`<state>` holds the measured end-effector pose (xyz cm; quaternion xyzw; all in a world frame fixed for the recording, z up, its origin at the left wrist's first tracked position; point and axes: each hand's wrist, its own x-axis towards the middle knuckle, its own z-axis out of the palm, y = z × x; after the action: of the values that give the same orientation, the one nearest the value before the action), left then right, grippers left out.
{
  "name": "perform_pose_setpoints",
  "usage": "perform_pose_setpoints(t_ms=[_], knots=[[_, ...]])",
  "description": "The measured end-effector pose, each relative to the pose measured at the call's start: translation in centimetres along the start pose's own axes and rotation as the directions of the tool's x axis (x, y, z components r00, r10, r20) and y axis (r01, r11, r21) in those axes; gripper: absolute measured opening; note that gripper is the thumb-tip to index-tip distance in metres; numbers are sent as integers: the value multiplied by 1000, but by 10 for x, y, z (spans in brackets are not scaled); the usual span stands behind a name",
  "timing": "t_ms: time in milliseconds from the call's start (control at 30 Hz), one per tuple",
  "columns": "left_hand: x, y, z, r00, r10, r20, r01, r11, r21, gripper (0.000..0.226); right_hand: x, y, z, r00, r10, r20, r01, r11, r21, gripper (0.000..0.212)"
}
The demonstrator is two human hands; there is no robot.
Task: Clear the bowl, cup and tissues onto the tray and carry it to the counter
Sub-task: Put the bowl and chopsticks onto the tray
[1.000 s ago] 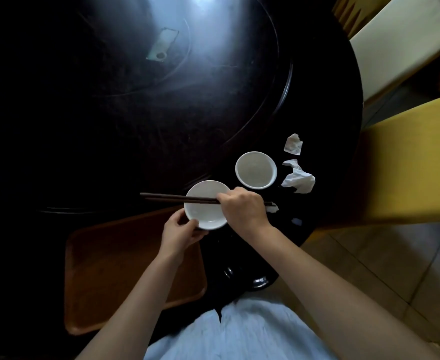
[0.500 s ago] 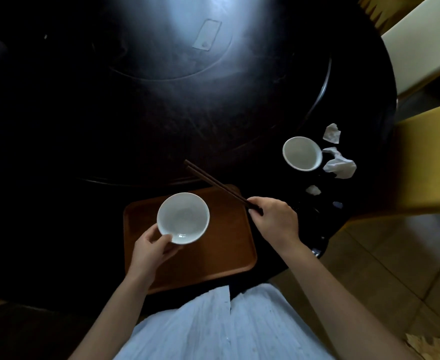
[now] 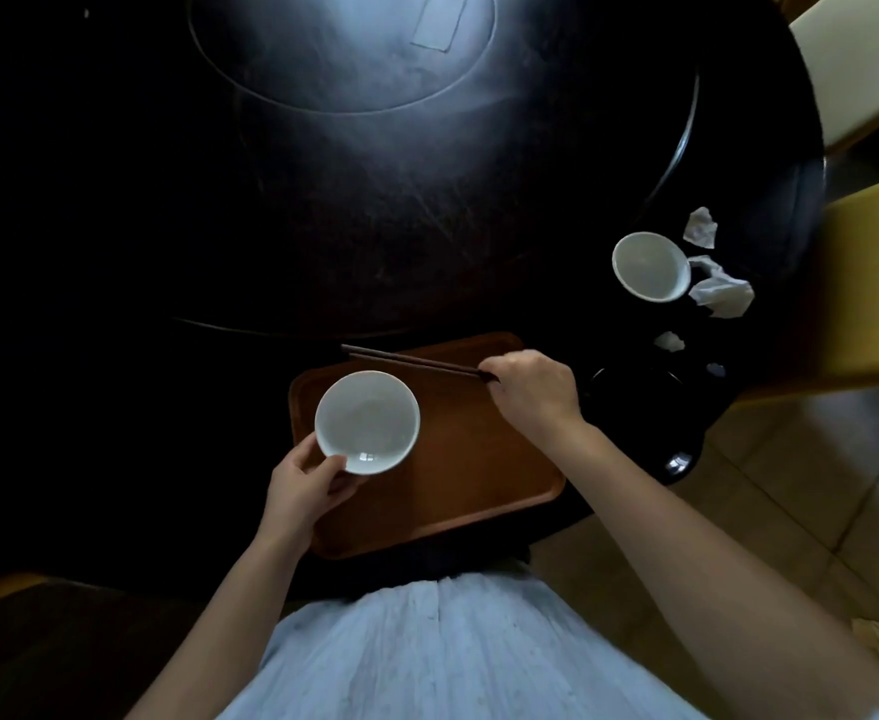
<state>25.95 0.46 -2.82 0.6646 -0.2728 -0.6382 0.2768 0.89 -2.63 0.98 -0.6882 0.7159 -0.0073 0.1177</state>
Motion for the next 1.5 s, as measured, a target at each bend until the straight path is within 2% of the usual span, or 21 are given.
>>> perform_pose_setpoints(t_ms=[200,333,467,533,667,733,833,900,1133,1333,1500], knots=[[-2,-1,-7,1000,29,-8,-29,999,23,49,29,-11,14,996,-86,35,89,989,-118,26],[-1,-2,-11,999,35,-5,-35,999,12,46,44,-26,20,979,-169,110,186,970,-158,29],[4,-5,-12,1000,20,-9,-20,1000,12,45,51,-39,27,960,-239,146,262,950,-167,18],[4,-5,-13,1000,13,-13,-13,1000,8,45,49,-41,31,965,-245,92,258,950,-175,17],[2,-4,-14,1000,11,2,-11,1000,8,45,29,-28,50,968,-243,-66,227,954,-196,37],[1,-3,-14,1000,11,-3,-11,1000,10,46,14,-21,55,976,-208,-70,189,959,-212,50],[2,-3,-15,1000,10,-4,-10,1000,10,46,3,-13,62,991,-133,-20,124,963,-238,57],[3,-3,-15,1000,6,-7,-6,1000,6,46,4,-11,62,992,-127,-20,120,968,-220,54],[6,-1,-15,1000,3,-4,-3,1000,8,44,20,-13,57,986,-161,-35,154,978,-144,24],[12,5,-14,1000,15,0,-15,1000,3,46,31,-23,65,986,-127,-111,114,986,-118,25],[16,10,-12,1000,20,7,-20,1000,-19,44,13,-17,73,971,-182,-156,157,975,-160,39]])
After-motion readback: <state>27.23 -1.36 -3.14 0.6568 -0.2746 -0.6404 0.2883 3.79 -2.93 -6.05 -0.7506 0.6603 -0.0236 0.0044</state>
